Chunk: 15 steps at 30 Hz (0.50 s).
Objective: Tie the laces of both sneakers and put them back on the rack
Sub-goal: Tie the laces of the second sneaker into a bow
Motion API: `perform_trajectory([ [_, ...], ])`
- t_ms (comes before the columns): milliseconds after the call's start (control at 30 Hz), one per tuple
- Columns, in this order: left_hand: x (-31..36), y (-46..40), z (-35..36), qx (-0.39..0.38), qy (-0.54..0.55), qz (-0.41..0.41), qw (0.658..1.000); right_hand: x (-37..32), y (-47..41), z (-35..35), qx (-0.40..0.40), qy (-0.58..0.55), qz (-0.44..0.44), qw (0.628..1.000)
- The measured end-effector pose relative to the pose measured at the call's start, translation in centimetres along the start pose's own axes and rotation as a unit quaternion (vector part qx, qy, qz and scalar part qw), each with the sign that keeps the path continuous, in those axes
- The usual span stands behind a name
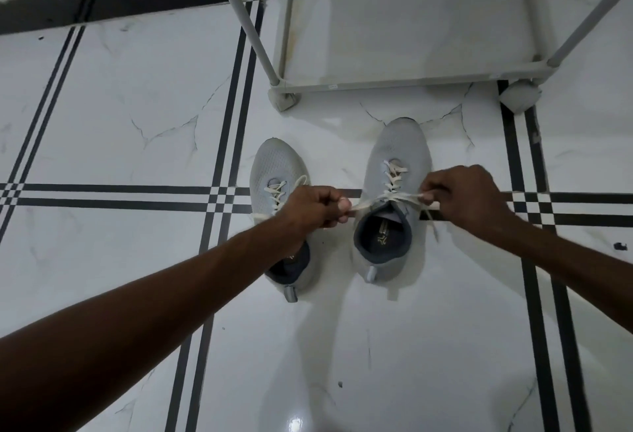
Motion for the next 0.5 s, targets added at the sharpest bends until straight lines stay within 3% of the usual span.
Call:
perform_trajectory([
  [100,0.9,-0.5,1.6,-0.032,0.002,-0.007,0.999,-1.1,-0.4,0.6,-0.019,-0.018,-0.001,1.000],
  [167,1.9,-0.8,2.3,-0.035,0.024,-0.004,0.999,-1.2,-0.7,0.3,-0.026,-0.131,0.063,0.989],
  [233,2.7,-1.0,2.4,-0.039,0.051,-0.004,0.998,-1.0,-1.0,-0.1,-0.045,-0.332,0.156,0.929],
  [300,3.0,-1.0,2.6,-0.038,0.066,-0.010,0.997,-1.2,-1.0,-0.1,-0.076,-0.460,0.201,0.862],
  [400,3.1,-1.2,3.0,-0.035,0.081,-0.015,0.996,-1.8,-1.5,0.6,-0.105,-0.544,0.240,0.797],
  [500,3.3,-1.9,2.9,-0.041,0.116,-0.044,0.991,-2.2,-1.9,1.2,-0.136,-0.582,0.253,0.760],
])
Point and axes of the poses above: each hand's wrist, its own y-axis away from the middle knuckle, its own z-axis out of the palm, x = y × z, the point moved 2 cm from there along -y, towards the middle knuckle, and after that the axes turned 4 degrees about y, right-handed, at the moved point
